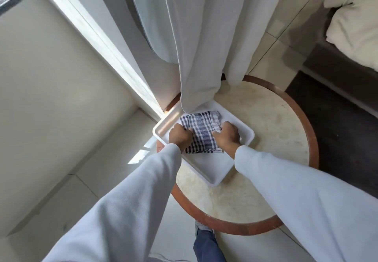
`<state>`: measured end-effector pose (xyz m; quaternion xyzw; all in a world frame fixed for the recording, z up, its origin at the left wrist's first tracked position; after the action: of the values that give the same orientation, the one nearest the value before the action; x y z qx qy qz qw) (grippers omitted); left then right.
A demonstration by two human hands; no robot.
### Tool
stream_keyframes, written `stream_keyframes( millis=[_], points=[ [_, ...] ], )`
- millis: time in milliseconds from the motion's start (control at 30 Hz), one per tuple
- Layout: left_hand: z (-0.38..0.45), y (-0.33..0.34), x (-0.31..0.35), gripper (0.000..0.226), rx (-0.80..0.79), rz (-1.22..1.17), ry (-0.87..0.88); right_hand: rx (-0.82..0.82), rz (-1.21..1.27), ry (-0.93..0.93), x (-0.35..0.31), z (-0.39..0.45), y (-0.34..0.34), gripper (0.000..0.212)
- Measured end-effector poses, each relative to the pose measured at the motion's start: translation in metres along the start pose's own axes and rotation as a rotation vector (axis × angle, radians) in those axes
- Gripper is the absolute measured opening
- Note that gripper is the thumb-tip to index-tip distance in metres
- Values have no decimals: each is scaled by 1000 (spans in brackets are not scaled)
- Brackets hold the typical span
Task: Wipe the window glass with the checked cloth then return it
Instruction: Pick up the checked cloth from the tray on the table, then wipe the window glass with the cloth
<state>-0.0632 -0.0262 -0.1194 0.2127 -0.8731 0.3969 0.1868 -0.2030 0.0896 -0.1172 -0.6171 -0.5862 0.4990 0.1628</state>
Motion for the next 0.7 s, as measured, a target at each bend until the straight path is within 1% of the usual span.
stream_keyframes(
  millis=[100, 167, 200, 233, 300, 400, 500, 600, 700],
  points=[
    [-9, -14, 2, 43, 41, -45, 67, -23, 100, -25, -9, -1, -4, 46],
    [-22, -37, 4, 39, 97, -89, 94, -42, 210, -46, -25, -13, -14, 48],
    [-29, -53, 4, 36, 117, -123, 101, -71, 266, -57, -35, -21, -19, 45],
    [-37, -71, 4, 35, 129, -165, 97, -107, 317, -80, -48, -31, -25, 37],
    [-54, -117, 4, 31, 157, -243, 78, -190, 424, -143, -79, -55, -36, 11],
    [-81, -205, 2, 27, 221, -329, 77, -336, 551, -205, -144, -105, -55, 8],
    [-115, -314, 2, 24, 331, -368, 133, -462, 615, -298, -233, -166, -85, 23],
    [-159, -433, 8, 18, 419, -482, 207, -525, 677, -435, -333, -233, -125, 27],
    [-212, -552, 21, 19, 488, -589, 324, -526, 728, -576, -432, -308, -174, 30]
  ],
)
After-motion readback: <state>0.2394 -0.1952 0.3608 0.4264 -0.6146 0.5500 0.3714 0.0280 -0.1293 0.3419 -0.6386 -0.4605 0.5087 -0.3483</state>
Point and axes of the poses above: each hand's wrist, its own z-axis towards the middle knuckle, its own y-axis out of the palm, x = y × z, the point moved 2 cm from there along z, towards the middle knuckle, and after that the axes turned 10 degrees about x, right-handed, at the moved point
